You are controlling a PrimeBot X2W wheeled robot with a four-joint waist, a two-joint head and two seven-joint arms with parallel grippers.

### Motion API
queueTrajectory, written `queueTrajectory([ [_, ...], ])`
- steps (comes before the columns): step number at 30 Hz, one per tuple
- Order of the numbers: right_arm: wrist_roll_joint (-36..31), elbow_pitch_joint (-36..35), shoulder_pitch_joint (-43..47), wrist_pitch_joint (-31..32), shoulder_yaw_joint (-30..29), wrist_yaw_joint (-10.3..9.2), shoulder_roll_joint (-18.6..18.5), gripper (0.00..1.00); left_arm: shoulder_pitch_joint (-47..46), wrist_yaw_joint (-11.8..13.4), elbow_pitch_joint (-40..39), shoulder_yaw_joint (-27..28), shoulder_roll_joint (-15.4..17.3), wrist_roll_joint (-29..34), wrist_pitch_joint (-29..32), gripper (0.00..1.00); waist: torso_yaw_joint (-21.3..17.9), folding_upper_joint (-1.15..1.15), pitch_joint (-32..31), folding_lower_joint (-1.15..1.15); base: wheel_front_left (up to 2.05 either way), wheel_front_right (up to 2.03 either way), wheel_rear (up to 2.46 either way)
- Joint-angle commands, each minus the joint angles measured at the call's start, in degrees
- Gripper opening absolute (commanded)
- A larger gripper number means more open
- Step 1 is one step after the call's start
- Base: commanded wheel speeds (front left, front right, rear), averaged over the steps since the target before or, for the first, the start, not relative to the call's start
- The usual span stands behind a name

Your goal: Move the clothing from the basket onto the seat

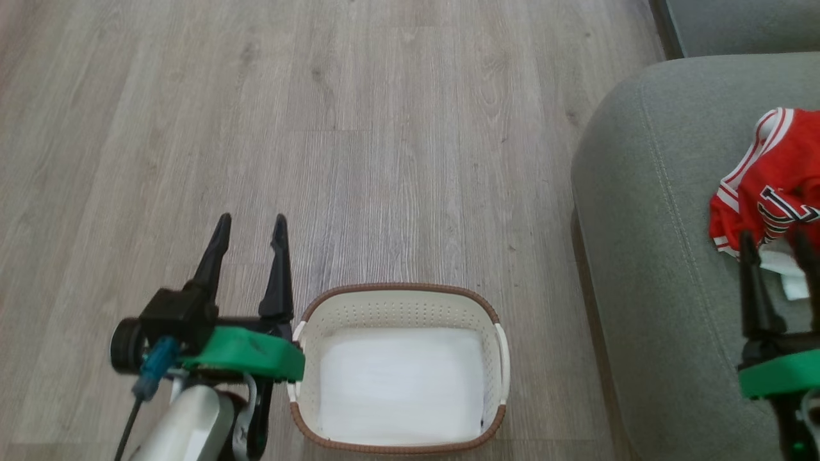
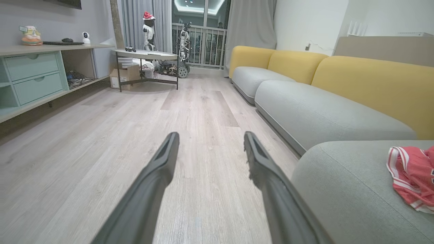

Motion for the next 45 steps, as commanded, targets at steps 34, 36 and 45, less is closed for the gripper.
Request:
queueTrajectory([
  [34, -4.8, -2.7, -1.7, -0.5, 6.5, -0.01, 3.8, 1.0, 6.4, -13.9, 5.5, 18.7, -12.1, 13.3, -0.5, 1.0, -1.0, 0.0, -0.5, 0.0, 0.0, 0.0, 0.0],
  [36, -4.8, -2.8, -1.8, -0.5, 6.5, -0.01, 3.8, 1.0, 6.4, -14.2, 5.9, 19.1, -12.2, 13.5, -0.5, 1.0, -1.0, 0.0, -0.5, 0.0, 0.0, 0.0, 0.0],
  [45, -5.0, -1.0, 0.1, 0.0, 5.5, 0.0, 4.5, 0.0, 7.8, -15.2, 9.0, 17.4, -12.5, 13.3, 0.0, 0.0, -1.1, 0.0, -0.4, 0.0, 0.0, 0.0, 0.0],
])
